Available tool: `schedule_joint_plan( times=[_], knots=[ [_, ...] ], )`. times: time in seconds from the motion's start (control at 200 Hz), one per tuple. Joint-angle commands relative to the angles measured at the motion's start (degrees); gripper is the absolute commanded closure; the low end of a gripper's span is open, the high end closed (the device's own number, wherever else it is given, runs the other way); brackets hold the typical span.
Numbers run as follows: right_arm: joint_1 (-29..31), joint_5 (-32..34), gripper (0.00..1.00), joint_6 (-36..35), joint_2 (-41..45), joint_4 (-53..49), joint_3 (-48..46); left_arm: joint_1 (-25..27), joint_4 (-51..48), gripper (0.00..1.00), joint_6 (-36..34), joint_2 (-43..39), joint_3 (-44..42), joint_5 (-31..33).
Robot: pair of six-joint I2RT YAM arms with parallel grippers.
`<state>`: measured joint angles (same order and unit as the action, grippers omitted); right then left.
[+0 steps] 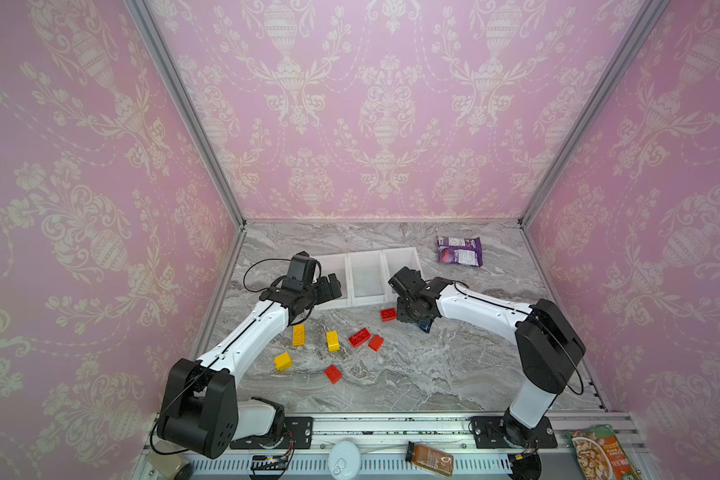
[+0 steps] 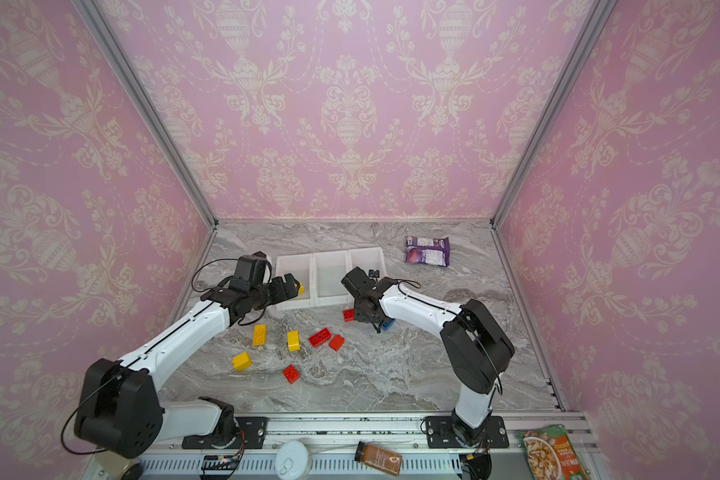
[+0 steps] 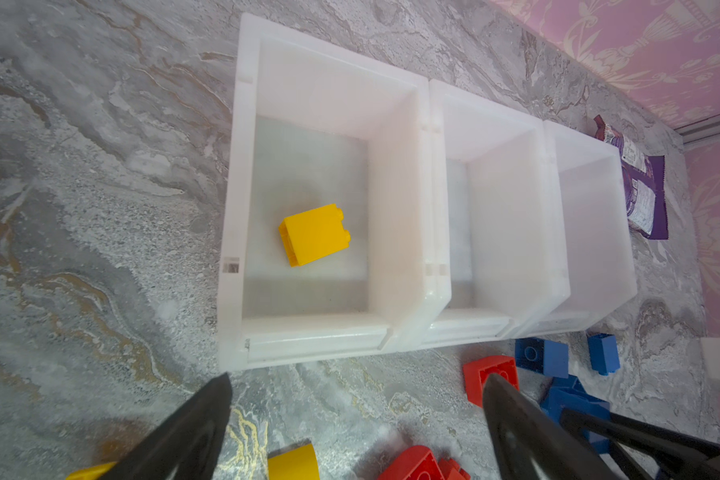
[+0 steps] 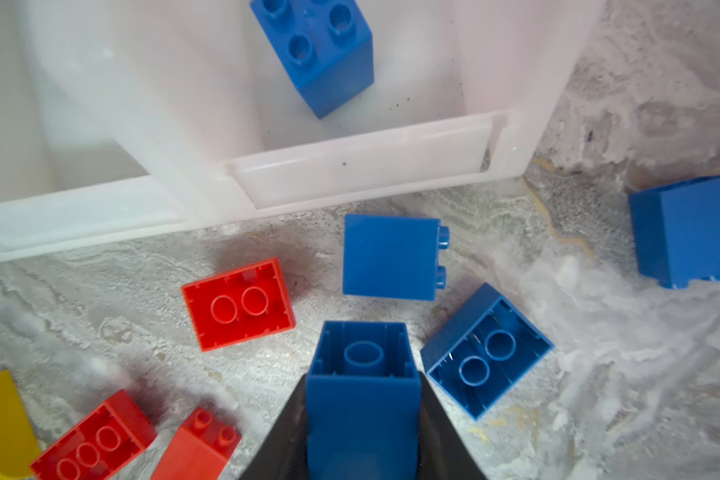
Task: Sort the legos into containers by color
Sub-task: 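Drop the blue brick in the far compartment while the left gripper nears yellow bricks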
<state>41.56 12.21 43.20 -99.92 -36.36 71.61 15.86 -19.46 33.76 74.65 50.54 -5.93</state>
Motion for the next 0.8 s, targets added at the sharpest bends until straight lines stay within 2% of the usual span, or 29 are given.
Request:
schedule_joint_plan(
  times=[0.0, 0.415, 0.796],
  knots=[
    [0.1, 3.4, 0.70, -5.1, 2.3, -1.6, 4.0, -0.5, -1.7, 0.03, 0.7, -2.5, -1.8, -0.7],
    [-6.0, 5.4, 0.70, -17.9, -8.5, 0.2, 19.2, -1.6, -3.3, 0.01, 1.4, -7.6, -7.1, -0.2],
    [-11.0, 2.8, 0.70, -22.4, -22.3, -0.8, 32.5, -2.3, -7.7, 0.01, 1.8, -9.4, -10.0, 2.0]
  ],
)
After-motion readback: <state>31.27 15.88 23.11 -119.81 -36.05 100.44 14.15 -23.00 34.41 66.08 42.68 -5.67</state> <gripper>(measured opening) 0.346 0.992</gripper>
